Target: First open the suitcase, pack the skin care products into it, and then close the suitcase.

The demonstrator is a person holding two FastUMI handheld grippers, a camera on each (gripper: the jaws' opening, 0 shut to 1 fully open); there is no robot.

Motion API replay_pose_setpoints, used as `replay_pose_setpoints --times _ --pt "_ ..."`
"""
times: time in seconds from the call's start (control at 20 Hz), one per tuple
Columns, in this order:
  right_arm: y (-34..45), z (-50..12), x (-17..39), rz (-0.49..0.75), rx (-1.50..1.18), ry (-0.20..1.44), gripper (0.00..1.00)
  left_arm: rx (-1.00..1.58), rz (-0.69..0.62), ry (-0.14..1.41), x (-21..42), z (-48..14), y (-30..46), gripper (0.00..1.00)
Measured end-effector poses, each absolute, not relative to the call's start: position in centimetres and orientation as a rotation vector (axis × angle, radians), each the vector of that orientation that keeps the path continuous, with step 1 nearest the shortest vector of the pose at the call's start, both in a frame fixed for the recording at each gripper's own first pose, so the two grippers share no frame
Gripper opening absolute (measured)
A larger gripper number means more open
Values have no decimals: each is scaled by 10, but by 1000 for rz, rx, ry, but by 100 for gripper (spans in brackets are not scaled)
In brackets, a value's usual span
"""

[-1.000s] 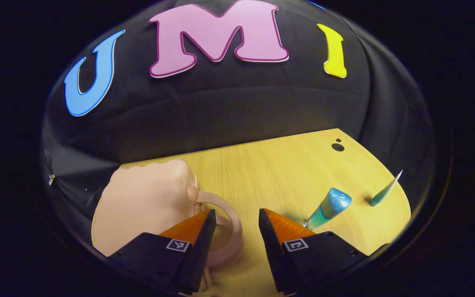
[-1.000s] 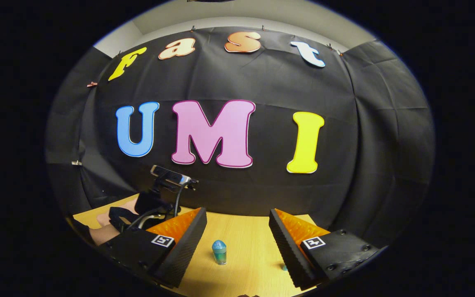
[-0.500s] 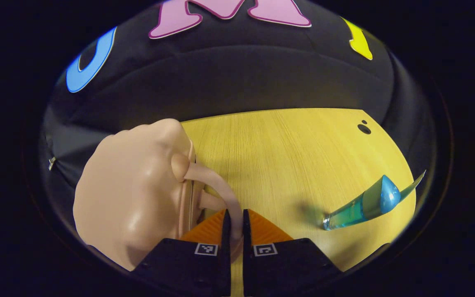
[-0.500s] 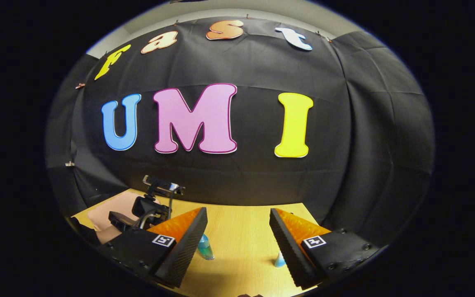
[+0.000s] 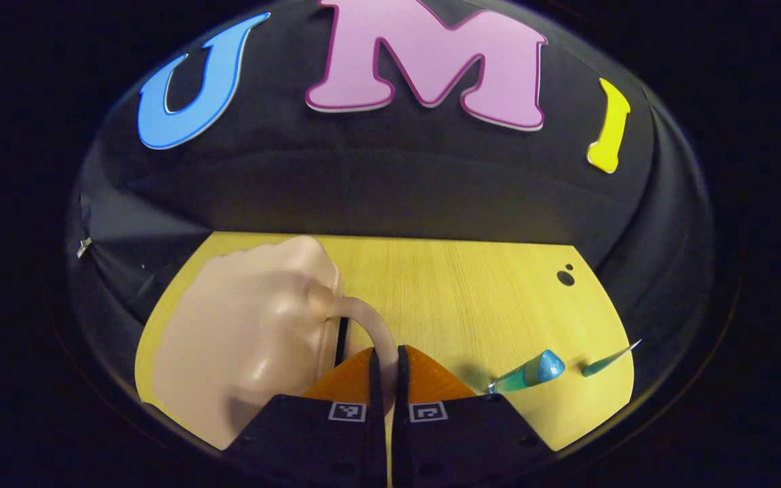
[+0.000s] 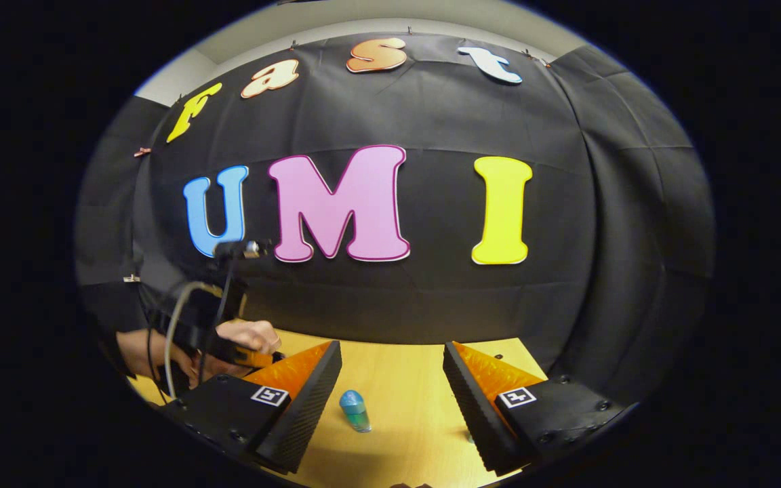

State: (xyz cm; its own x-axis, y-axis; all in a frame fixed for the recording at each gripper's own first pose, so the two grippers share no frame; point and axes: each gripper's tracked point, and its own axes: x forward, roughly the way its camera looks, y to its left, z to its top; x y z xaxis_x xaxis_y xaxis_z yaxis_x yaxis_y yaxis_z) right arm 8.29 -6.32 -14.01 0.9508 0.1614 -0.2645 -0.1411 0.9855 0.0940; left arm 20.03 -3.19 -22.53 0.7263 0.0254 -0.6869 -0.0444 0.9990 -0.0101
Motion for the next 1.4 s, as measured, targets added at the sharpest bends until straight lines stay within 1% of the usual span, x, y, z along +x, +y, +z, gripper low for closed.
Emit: replay_pose_setpoints --times 0.1,0.2,0.35,0.55,0.7,0.85,0.95,1.05,1.2,1.3,1.4 --pt "-54 -137 83 183 71 268 96 -22 72 691 208 -175 7 9" --pt "-49 -133 84 194 70 254 96 -21 118 642 211 -140 57 8" --pt "-43 -128 87 194 77 240 95 74 224 593 211 -109 155 8" --pt "-24 -123 84 205 59 245 96 157 337 513 210 -100 282 8" --pt "-11 -108 81 178 12 198 97 136 389 513 200 -133 354 8" --pt "8 -109 78 133 -26 202 97 96 392 538 197 -174 413 8" --pt "23 -113 72 104 -40 235 97 30 387 576 193 -210 444 8" --pt "37 -102 60 73 -58 220 98 -54 374 634 191 -258 472 8" --pt "58 -94 44 58 -94 208 96 -156 372 712 185 -322 492 8" --pt "66 -100 33 45 -116 231 97 -165 391 751 180 -353 504 9" --pt "65 -103 25 17 -120 252 96 -122 463 784 174 -362 516 13"
